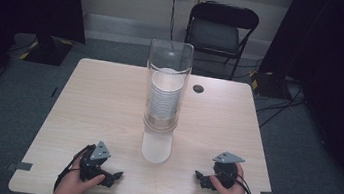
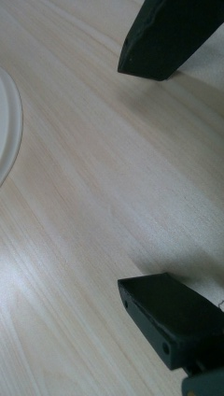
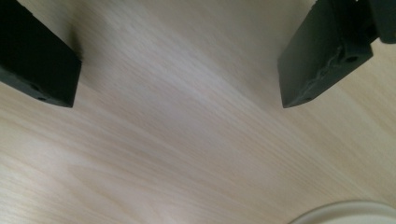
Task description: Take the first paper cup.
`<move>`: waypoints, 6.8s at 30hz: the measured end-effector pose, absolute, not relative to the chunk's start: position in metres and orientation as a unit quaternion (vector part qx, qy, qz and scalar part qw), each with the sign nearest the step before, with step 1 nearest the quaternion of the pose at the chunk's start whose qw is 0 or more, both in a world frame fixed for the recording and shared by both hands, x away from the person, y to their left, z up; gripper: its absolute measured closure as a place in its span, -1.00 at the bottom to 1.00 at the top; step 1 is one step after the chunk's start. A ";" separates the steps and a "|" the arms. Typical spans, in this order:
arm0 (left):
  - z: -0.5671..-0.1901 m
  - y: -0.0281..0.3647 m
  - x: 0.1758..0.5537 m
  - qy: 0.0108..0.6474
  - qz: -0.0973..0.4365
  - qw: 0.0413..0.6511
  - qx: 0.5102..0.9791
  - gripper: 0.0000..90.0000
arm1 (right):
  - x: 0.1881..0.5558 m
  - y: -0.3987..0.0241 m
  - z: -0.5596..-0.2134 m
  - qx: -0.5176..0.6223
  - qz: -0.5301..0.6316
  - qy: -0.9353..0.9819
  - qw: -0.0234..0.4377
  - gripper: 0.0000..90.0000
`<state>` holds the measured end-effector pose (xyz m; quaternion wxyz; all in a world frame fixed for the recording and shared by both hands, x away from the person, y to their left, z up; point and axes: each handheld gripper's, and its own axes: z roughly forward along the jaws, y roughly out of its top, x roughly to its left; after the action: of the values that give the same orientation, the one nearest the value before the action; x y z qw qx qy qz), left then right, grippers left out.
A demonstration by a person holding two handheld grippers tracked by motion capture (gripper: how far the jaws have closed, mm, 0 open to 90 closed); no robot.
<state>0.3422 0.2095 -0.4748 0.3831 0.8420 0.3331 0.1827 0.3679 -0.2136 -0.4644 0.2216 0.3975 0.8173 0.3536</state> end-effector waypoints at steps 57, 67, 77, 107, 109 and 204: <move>-0.473 0.206 0.342 0.326 0.188 0.399 0.837 -0.68 | 0.391 -0.112 -0.393 0.321 0.448 0.810 0.197 -0.67; -0.473 0.206 0.342 0.326 0.188 0.399 0.837 -0.68 | 0.395 -0.094 -0.383 0.311 0.457 0.809 0.198 -0.66; -0.473 0.206 0.342 0.326 0.188 0.399 0.836 -0.69 | 0.398 -0.079 -0.378 0.302 0.492 0.792 0.198 -0.62; -0.473 0.206 0.342 0.325 0.188 0.399 0.836 -0.69 | 0.400 -0.072 -0.385 0.277 0.553 0.752 0.230 -0.23; -0.473 0.206 0.342 0.325 0.187 0.398 0.837 -0.69 | 0.400 -0.073 -0.388 0.272 0.561 0.745 0.237 -0.22; -0.473 0.206 0.342 0.325 0.187 0.398 0.837 -0.69 | 0.426 -0.183 -0.456 0.371 0.401 0.807 0.223 -0.24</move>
<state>0.3421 0.2057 -0.4734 0.3984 0.8370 0.3253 0.1869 0.4264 -0.1832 -0.4558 0.2233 0.3709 0.8074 0.4009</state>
